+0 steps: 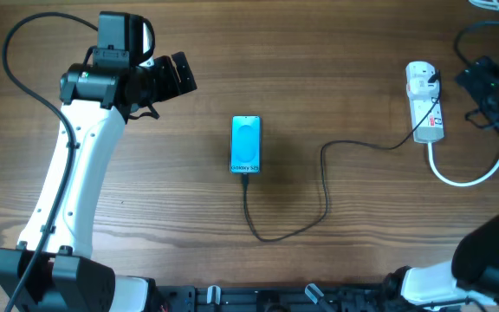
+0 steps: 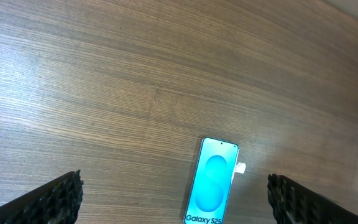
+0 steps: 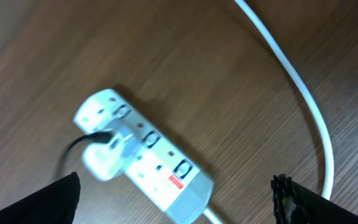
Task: Plug charger to phone and switch on socket
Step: 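Open the left gripper, lift it away, and move the right arm to the power strip, then position the right gripper over the power strip's switch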
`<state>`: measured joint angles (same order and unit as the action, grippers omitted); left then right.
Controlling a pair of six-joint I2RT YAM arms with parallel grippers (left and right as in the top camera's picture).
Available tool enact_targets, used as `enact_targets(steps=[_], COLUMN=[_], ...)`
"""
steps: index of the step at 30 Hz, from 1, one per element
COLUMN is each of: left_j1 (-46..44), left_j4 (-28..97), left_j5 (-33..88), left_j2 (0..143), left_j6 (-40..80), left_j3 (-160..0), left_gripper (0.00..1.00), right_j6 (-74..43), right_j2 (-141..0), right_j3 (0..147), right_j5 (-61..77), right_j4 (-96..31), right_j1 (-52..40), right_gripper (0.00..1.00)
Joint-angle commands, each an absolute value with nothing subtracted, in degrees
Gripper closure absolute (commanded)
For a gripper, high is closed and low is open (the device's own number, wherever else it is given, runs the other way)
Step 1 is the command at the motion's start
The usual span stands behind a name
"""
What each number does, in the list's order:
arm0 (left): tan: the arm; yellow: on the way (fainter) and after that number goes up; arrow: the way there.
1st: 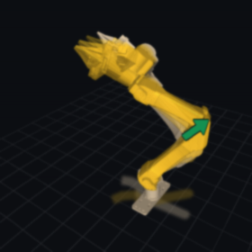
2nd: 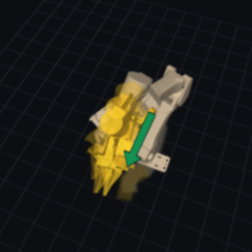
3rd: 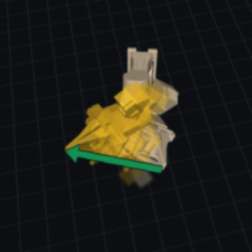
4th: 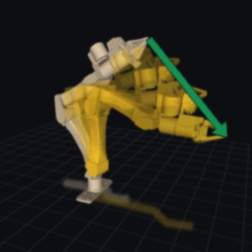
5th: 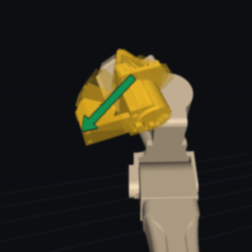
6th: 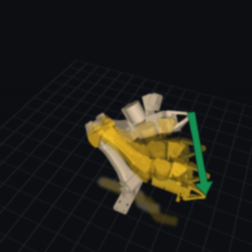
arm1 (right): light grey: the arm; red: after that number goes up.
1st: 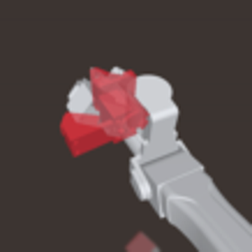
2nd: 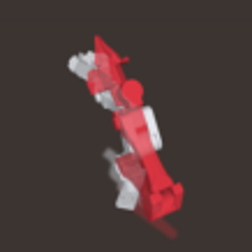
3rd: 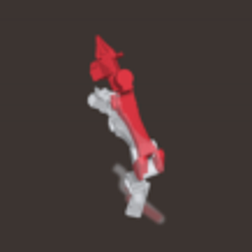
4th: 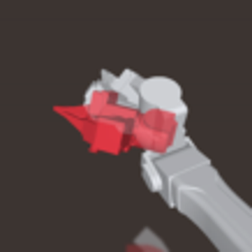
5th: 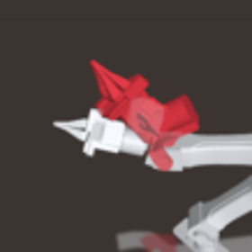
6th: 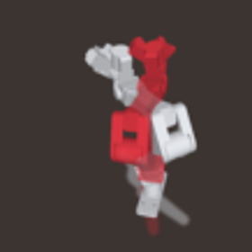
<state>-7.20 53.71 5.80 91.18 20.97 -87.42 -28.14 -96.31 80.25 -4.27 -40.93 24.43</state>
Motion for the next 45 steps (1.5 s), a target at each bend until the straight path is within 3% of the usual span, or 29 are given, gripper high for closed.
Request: enact_targets(steps=[1,12,45], left_j1=[-6.9,-6.9,-6.9], left_j4=[53.6,53.6,53.6], left_j5=[5.0,5.0,5.0], left_j2=[91.2,91.2,91.2], left_j6=[21.7,21.7,21.7], left_j3=[-87.4,-87.4,-87.4], left_gripper=[0.0,0.0,0.0], right_j6=[-25.9,-27.0,-26.9], right_j2=[-102.0,-115.6,-119.9], right_j3=[79.9,79.9,79.9], right_j5=[3.8,0.9,-0.3], right_j4=[-39.4,-34.1,-31.1], right_j1=[28.0,28.1,25.7], right_gripper=[0.0,0.0,0.0])
